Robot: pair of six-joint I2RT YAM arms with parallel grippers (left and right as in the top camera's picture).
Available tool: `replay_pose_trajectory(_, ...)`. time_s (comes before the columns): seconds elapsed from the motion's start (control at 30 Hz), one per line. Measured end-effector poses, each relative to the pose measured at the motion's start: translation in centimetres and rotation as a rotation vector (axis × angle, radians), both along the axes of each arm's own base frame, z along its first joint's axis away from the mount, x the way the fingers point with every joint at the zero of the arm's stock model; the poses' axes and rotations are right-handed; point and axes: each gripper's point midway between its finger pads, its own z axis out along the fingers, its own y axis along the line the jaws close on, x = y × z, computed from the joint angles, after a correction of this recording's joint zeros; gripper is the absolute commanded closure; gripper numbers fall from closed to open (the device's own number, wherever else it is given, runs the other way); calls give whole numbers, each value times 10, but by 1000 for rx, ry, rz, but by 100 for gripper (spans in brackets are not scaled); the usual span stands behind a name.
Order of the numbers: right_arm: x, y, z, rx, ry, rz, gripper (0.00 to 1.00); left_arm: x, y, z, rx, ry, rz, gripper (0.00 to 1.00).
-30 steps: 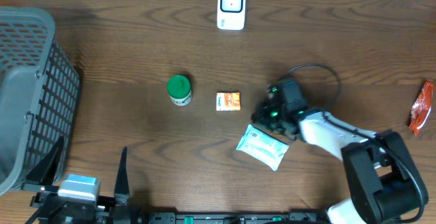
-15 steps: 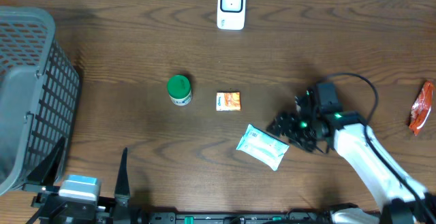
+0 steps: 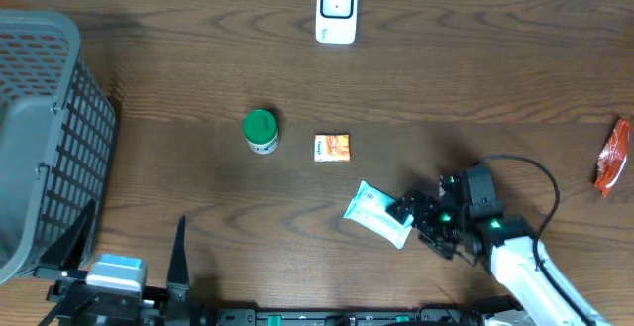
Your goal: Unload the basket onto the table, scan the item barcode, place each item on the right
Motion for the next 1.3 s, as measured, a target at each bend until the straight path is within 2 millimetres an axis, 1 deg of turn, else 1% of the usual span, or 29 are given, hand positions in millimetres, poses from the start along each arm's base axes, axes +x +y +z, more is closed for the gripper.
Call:
replay_pose_trajectory(0.17,-1,14,0,66,-15,-25,1,0,0,0,0,0,0,8)
replay_pose_trajectory(0.4,-9,24,-3,104,15,-46,1,0,0,-1,0,4,0,8)
replay_pose_trajectory(0.43,-11,26,-3,109,19,-46,3,0,0,-2,0,7,0,7)
replay_pose_trajectory(0.5,-11,31,-3,132,6,-51,30,0,0,-4,-1,18,0,8)
replay_pose_trajectory(0.53,-10,33,-3,141,-8,-50,47,0,0,-6,-1,23,0,8)
replay_pose_trajectory(0.6,-12,31,-12,137,-18,-66,80,0,0,-6,-1,25,0,8)
replay_pose_trajectory(0.67,-15,28,-22,120,-6,-87,99,0,0,-6,-1,26,0,7)
replay_pose_trajectory(0.77,-11,30,-25,123,-27,-89,99,0,0,-6,-1,26,0,8)
replay_pose_trajectory(0.9,11,31,-21,111,-176,-66,99,-1,0,-9,-2,37,0,7)
replay_pose_trajectory(1.0,25,26,-18,73,-268,-73,98,-1,0,-11,-2,43,0,7)
replay_pose_trajectory(1.1,31,21,-15,47,-310,-83,99,-1,0,-11,-2,44,0,8)
replay_pose_trajectory(1.2,37,24,2,69,-378,-68,99,-1,0,-11,-2,45,0,8)
replay_pose_trajectory(1.3,44,37,40,153,-512,-7,98,-1,0,-12,-3,50,0,7)
